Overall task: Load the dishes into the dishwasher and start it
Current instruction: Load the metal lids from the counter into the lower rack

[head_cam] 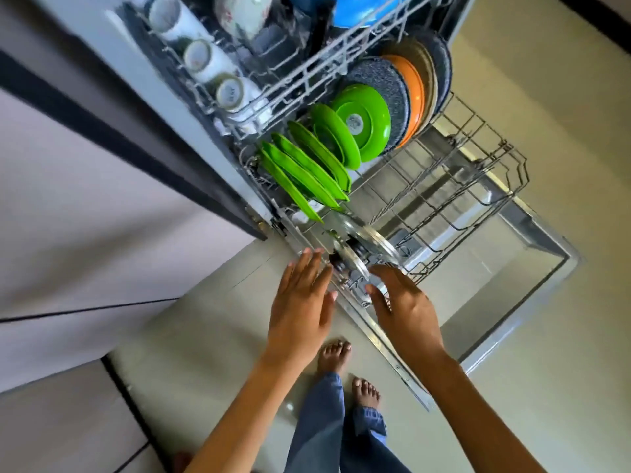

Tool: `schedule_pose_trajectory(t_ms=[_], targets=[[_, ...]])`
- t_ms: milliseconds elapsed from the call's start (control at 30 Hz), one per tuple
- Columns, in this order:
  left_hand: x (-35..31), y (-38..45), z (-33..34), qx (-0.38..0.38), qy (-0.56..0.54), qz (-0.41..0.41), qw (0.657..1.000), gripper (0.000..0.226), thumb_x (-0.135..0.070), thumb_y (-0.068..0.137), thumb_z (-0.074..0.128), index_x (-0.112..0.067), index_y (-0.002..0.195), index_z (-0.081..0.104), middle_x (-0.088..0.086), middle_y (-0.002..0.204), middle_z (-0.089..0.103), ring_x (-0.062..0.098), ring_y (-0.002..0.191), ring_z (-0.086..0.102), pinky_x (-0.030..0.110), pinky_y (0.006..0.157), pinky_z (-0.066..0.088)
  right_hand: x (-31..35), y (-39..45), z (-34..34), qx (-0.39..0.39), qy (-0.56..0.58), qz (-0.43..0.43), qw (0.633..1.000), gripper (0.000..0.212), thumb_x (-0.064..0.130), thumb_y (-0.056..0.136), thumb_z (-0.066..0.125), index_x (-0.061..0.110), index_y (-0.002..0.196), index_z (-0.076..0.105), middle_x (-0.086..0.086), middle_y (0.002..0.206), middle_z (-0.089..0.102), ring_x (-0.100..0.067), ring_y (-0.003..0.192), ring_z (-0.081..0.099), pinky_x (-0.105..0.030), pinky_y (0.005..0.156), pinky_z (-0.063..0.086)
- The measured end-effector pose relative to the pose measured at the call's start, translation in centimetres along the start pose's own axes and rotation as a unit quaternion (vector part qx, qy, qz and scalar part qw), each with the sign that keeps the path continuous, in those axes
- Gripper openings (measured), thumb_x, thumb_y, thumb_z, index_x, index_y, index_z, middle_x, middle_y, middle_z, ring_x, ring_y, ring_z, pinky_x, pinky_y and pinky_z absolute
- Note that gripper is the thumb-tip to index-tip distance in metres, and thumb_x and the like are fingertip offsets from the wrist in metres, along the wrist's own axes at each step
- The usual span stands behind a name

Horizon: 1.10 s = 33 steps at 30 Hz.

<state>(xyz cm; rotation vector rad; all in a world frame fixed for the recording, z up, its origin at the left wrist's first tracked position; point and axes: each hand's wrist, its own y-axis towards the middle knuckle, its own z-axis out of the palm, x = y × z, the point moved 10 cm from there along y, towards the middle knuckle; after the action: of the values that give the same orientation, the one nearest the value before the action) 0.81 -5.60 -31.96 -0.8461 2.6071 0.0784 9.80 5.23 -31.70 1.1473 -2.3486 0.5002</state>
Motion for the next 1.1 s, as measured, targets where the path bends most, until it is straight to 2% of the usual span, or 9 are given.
schedule_pose_trajectory(t_ms=[133, 267, 467, 600, 667, 733, 900, 1033, 1100], targets=[[0.3, -4.7, -8.5, -0.046, 0.010, -0.040, 0.998, 0.043, -0.029, 0.094, 0.038, -0.008, 0.125, 0.059, 0.012, 0.145, 0.044, 0.026, 0.138, 0.034, 0.039, 0.111, 0.023, 8.1, -2.3, -2.2, 0.006, 0.028, -0.081, 0.996, 0.028, 0.026, 0.093, 0.050, 0.013, 0.115, 0.060, -0.005, 0.112, 0.065, -0.026, 0.089, 0.067, -0.038, 0.065, 0.058], [-0.2, -12.4, -21.0, -0.106, 0.040, -0.109, 0.988, 0.045, -0.031, 0.094, 0.039, -0.007, 0.126, 0.058, 0.013, 0.146, 0.042, 0.025, 0.139, 0.030, 0.036, 0.114, 0.017, 19.6, -5.9, -8.0, 0.009, 0.042, -0.188, 0.981, 0.037, 0.029, 0.089, 0.041, 0.008, 0.112, 0.062, -0.007, 0.108, 0.066, -0.026, 0.092, 0.066, -0.032, 0.064, 0.056], [-1.9, -29.4, -37.8, -0.229, 0.087, -0.265, 0.933, 0.047, -0.034, 0.095, 0.036, -0.006, 0.125, 0.060, 0.014, 0.141, 0.047, 0.026, 0.134, 0.035, 0.035, 0.112, 0.020, 36.9, -15.6, -15.5, 0.030, 0.096, -0.359, 0.928, 0.048, 0.036, 0.097, 0.033, 0.003, 0.118, 0.061, -0.013, 0.113, 0.065, -0.028, 0.100, 0.063, -0.030, 0.087, 0.046], [-3.4, -44.7, -42.7, -0.321, 0.113, -0.404, 0.849, 0.046, -0.035, 0.095, 0.037, -0.008, 0.122, 0.063, 0.012, 0.140, 0.049, 0.025, 0.132, 0.037, 0.036, 0.109, 0.021, 48.4, -26.9, -15.9, 0.084, 0.135, -0.528, 0.834, 0.047, 0.036, 0.096, 0.035, 0.005, 0.120, 0.060, -0.011, 0.116, 0.064, -0.026, 0.100, 0.063, -0.035, 0.081, 0.055], [-4.4, -51.7, -43.0, -0.344, 0.133, -0.472, 0.801, 0.047, -0.039, 0.097, 0.035, -0.010, 0.119, 0.065, 0.012, 0.137, 0.052, 0.022, 0.131, 0.037, 0.033, 0.111, 0.018, 52.7, -32.4, -15.1, 0.110, 0.156, -0.592, 0.783, 0.055, 0.043, 0.099, 0.026, 0.005, 0.118, 0.062, -0.010, 0.115, 0.065, -0.019, 0.102, 0.057, -0.032, 0.080, 0.052], [-6.0, -58.7, -42.7, -0.367, 0.149, -0.537, 0.745, 0.042, -0.036, 0.089, 0.044, -0.012, 0.115, 0.067, 0.010, 0.136, 0.053, 0.020, 0.132, 0.036, 0.030, 0.110, 0.019, 56.2, -38.1, -13.4, 0.151, 0.169, -0.642, 0.732, 0.057, 0.046, 0.099, 0.024, 0.006, 0.117, 0.060, -0.011, 0.114, 0.066, -0.018, 0.103, 0.055, -0.030, 0.086, 0.044], [-10.6, -73.1, -39.8, -0.412, 0.156, -0.658, 0.611, 0.044, -0.037, 0.086, 0.045, -0.014, 0.115, 0.068, 0.007, 0.139, 0.050, 0.018, 0.133, 0.035, 0.027, 0.112, 0.016, 60.5, -51.3, -9.1, 0.244, 0.156, -0.734, 0.615, 0.055, 0.047, 0.097, 0.027, 0.009, 0.119, 0.061, -0.004, 0.122, 0.062, -0.018, 0.106, 0.061, -0.025, 0.086, 0.049], [-13.7, -82.0, -37.3, -0.420, 0.182, -0.725, 0.514, 0.044, -0.037, 0.088, 0.044, -0.013, 0.116, 0.067, 0.007, 0.137, 0.053, 0.020, 0.133, 0.038, 0.029, 0.112, 0.017, 62.0, -59.7, -6.1, 0.287, 0.145, -0.767, 0.555, 0.054, 0.046, 0.095, 0.030, 0.008, 0.117, 0.062, -0.003, 0.122, 0.062, -0.016, 0.109, 0.060, -0.023, 0.088, 0.048], [-14.7, -86.1, -35.5, -0.393, 0.195, -0.761, 0.479, 0.045, -0.038, 0.087, 0.043, -0.012, 0.117, 0.066, 0.008, 0.136, 0.053, 0.023, 0.131, 0.043, 0.033, 0.110, 0.021, 62.2, -63.6, -4.7, 0.315, 0.131, -0.776, 0.531, 0.050, 0.043, 0.091, 0.036, 0.008, 0.117, 0.062, -0.004, 0.122, 0.062, -0.017, 0.110, 0.061, -0.024, 0.089, 0.048]])
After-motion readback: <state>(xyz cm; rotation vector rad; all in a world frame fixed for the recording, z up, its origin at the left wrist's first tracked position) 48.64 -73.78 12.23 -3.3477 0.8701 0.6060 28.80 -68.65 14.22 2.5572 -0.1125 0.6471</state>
